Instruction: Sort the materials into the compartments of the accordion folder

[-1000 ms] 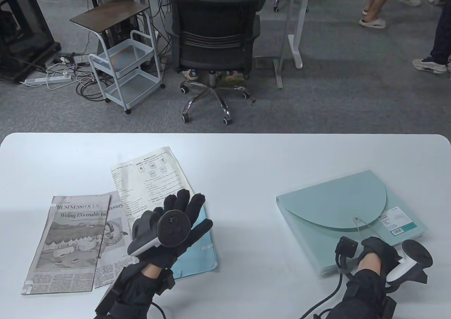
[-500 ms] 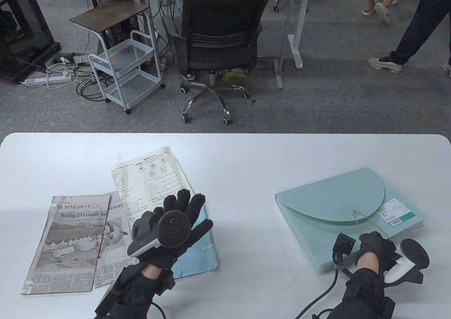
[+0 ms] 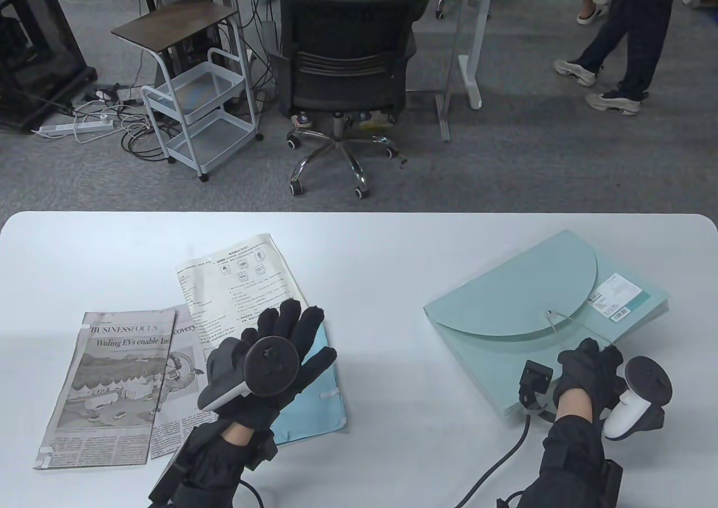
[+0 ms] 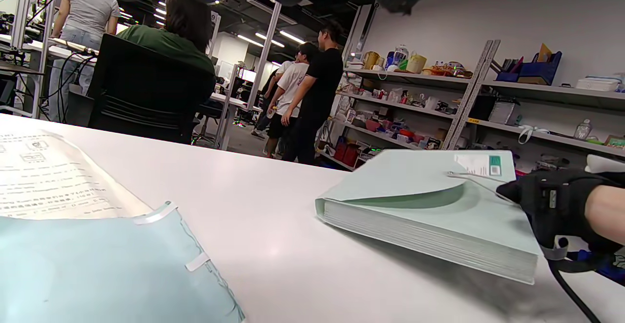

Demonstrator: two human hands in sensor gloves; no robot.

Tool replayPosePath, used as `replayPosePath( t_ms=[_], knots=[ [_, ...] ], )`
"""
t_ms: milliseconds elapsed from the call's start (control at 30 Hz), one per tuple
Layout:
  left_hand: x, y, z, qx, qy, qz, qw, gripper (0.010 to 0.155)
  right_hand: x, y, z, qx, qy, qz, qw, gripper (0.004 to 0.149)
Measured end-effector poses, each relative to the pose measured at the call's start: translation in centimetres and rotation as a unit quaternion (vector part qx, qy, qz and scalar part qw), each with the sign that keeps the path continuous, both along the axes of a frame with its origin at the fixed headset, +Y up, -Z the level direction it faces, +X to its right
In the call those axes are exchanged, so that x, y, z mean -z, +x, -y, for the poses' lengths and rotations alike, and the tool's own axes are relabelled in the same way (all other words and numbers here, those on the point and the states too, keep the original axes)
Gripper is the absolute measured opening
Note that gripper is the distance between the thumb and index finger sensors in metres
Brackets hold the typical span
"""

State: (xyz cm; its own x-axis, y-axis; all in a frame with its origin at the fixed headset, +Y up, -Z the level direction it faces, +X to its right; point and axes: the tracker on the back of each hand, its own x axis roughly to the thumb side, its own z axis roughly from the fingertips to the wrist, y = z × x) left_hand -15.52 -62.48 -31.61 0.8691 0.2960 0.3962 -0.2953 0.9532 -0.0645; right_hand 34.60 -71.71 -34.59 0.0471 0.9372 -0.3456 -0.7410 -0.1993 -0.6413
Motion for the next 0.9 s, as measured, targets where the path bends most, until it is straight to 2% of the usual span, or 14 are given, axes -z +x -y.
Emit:
replayPosePath(
  t_ms=[167, 367, 600, 900],
  knots=[
    [0.0, 0.0, -0.1, 0.002, 0.001, -0.002, 1.000, 0.073, 1.8, -1.0, -2.3, 0.007, 0.029, -0.092, 0.995, 0.051],
    [0.0, -0.3, -0.3, 0.004, 0.002, -0.014, 1.000, 0.072, 4.0, -2.5, -4.1, 0.004, 0.055, -0.244, 0.968, 0.051],
    [0.1, -0.5, -0.4, 0.014, 0.007, -0.025, 1.000, 0.072, 5.6, -3.7, -3.8, 0.027, 0.064, -0.353, 0.933, 0.051],
    [0.2, -0.7, -0.4, 0.022, 0.009, -0.038, 0.999, 0.073, 6.5, -4.2, -1.3, 0.072, 0.022, -0.477, 0.876, 0.051]
  ],
)
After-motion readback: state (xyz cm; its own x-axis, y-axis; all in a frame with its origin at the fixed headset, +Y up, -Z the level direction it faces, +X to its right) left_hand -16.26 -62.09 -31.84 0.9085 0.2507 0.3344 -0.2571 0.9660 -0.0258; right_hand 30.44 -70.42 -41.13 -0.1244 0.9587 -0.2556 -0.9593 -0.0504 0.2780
